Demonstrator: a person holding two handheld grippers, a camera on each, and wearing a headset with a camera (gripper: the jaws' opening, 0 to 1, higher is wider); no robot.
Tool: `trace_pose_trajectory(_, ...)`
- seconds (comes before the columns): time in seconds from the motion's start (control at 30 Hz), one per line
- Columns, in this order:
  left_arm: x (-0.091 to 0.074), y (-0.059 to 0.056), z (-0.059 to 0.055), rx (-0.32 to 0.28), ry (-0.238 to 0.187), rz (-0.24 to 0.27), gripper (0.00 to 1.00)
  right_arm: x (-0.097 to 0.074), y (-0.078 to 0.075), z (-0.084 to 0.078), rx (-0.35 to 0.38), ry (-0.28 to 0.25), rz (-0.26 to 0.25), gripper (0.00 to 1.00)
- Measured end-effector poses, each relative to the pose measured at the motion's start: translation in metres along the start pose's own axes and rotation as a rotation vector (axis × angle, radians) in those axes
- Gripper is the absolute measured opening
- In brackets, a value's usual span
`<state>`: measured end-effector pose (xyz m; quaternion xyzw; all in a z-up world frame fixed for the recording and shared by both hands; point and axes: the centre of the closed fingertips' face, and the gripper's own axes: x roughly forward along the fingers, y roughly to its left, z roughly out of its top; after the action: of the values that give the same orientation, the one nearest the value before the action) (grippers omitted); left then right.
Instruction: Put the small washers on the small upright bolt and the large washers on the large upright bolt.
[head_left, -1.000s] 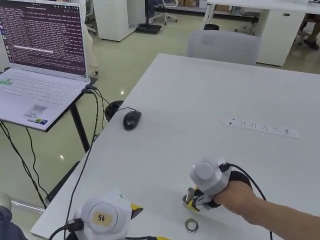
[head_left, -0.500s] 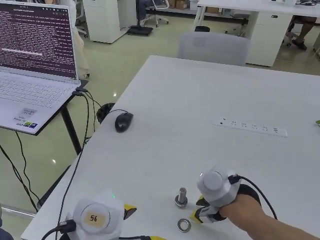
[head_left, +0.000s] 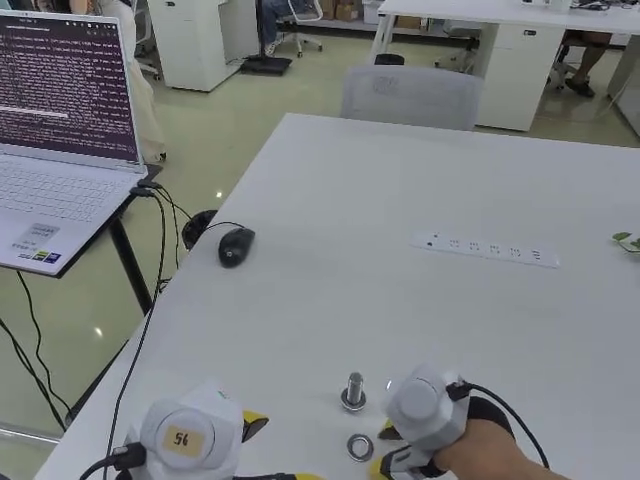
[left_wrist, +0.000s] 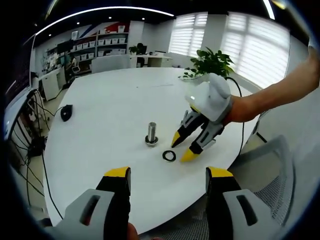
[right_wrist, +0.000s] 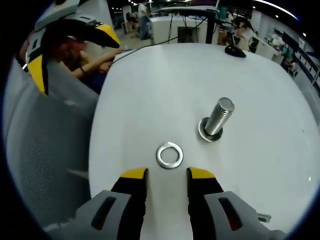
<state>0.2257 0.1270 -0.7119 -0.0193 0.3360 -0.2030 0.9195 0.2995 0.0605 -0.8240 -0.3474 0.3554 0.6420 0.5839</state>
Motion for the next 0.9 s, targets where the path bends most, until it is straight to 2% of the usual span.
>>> trace_pose_trajectory(0.3, 0.0, -0.002, 0.0, 0.002, 0.002, 0.0, 0.6, 0.007, -0.003, 0.009, -0.057, 0.0, 0.01, 0.32)
trace_pose_trajectory(0.47, 0.0, -0.003, 0.002, 0.005, 0.0, -0.004, 0.6, 0.009, 0.001, 0.013, -0.155, 0.028, 0.03, 0.34)
trace_pose_trajectory(0.8, 0.002, -0.005, 0.001, 0.012, 0.005, -0.009, 0.6, 0.009, -0.003, 0.015, -0.178, 0.011, 0.047, 0.3)
trace_pose_trajectory(0.83, 0.001, -0.005, 0.001, 0.011, 0.005, -0.009, 0.6, 0.009, -0.003, 0.015, -0.184, 0.014, 0.045, 0.25)
trace_pose_trajectory(0.9, 0.001, -0.005, 0.002, 0.01, 0.004, -0.006, 0.6, 0.009, -0.001, 0.015, -0.185, 0.014, 0.047, 0.24)
